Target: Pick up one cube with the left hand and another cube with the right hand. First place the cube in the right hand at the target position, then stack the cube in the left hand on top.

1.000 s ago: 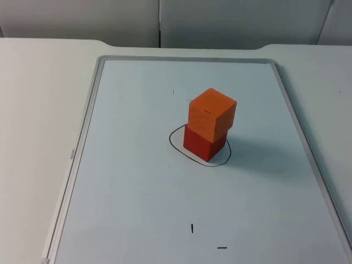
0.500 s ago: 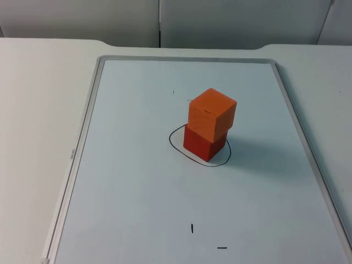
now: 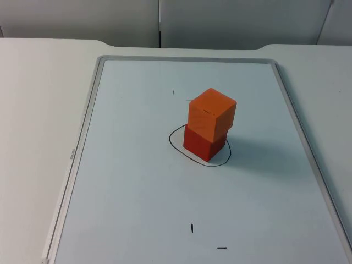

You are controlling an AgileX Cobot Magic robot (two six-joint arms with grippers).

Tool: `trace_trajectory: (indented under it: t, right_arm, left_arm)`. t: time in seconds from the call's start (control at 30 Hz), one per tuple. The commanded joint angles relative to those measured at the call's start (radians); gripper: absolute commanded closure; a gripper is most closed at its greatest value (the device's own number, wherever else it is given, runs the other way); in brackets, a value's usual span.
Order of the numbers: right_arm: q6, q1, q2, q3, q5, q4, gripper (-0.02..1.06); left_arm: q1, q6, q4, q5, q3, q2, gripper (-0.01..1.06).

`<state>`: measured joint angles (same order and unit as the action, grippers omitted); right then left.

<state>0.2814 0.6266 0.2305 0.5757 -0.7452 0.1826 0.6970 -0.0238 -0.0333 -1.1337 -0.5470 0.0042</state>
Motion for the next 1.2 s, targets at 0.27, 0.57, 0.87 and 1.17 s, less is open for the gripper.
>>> trace_trajectory:
  t: [0.27,0.57,0.87,1.17]
  right_arm:
    - [-0.104,-0.001,-0.172,-0.003,-0.104,-0.028,0.3]
    - [-0.151,-0.001,-0.231,-0.003,-0.222,-0.079,0.3]
    - [-0.195,-0.001,-0.231,-0.04,-0.277,-0.107,0.3]
    - [-0.223,-0.001,-0.231,-0.06,-0.326,-0.16,0.3]
  left_arm:
    - [0.004,0.007,-0.015,0.055,0.037,-0.004,0.0]
    - [0.004,0.007,-0.015,0.055,0.037,-0.004,0.0]
    - [0.004,0.009,-0.017,0.055,0.037,-0.004,0.0]
    - [0.004,0.009,-0.017,0.055,0.037,-0.004,0.0]
